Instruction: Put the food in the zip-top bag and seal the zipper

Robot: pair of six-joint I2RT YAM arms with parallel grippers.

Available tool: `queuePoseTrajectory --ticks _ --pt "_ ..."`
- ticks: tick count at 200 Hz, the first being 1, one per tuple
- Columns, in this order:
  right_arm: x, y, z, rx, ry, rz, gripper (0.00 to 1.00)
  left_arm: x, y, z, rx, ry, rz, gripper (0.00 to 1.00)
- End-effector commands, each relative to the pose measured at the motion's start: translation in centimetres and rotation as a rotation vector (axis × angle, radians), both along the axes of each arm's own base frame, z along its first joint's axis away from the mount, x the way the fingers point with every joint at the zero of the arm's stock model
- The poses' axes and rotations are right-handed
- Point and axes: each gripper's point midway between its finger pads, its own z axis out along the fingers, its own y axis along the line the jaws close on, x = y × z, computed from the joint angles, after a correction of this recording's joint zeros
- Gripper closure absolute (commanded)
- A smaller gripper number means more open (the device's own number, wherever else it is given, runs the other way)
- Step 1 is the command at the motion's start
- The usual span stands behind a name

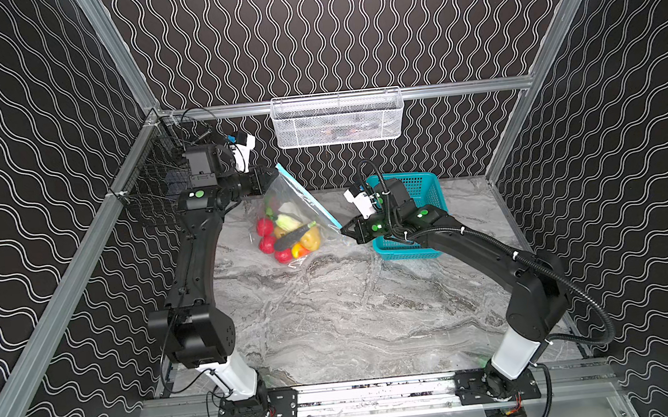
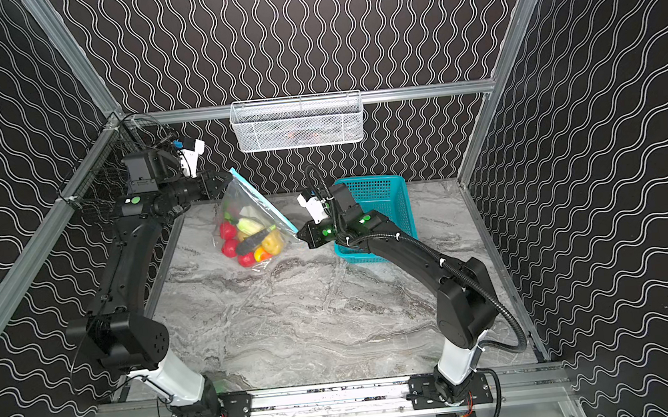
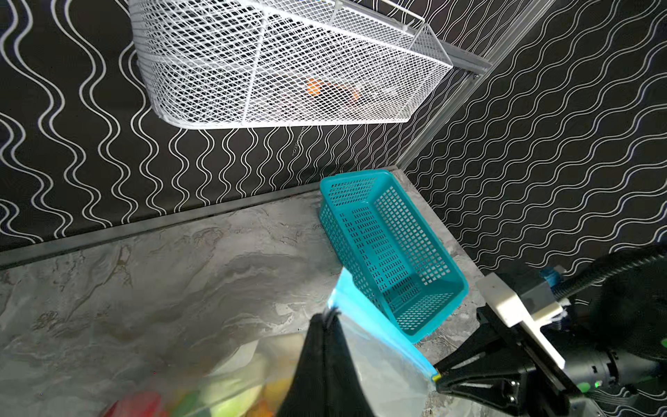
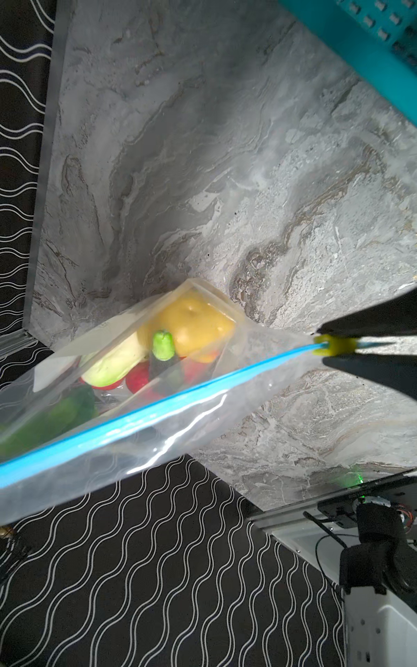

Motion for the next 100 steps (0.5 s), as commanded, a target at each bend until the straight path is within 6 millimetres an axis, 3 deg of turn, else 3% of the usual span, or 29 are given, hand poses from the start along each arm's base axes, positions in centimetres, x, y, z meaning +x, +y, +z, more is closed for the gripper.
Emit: queuePoseTrajectory --ticks 1,47,78,100 --pt "-0.2 -0.3 0.6 0.019 0.021 -0.032 1.00 0.1 0.3 2.4 -0.027 -0.077 0.028 1.00" --pt "-0.8 -0.5 2.9 0.092 0.022 -0.049 1.00 -2.4 0.4 3.1 -0.065 -0.062 0.055 1.00" --pt "-2.2 -0.9 4.9 0.123 0.010 -0.046 1.00 -5.0 0.8 3.3 -0.068 -0.054 0.100 1.00" --pt "-3.7 -0.8 5.7 0.133 0.002 -0.033 1.00 -7.0 0.8 2.5 -0.104 0.007 0.127 1.00"
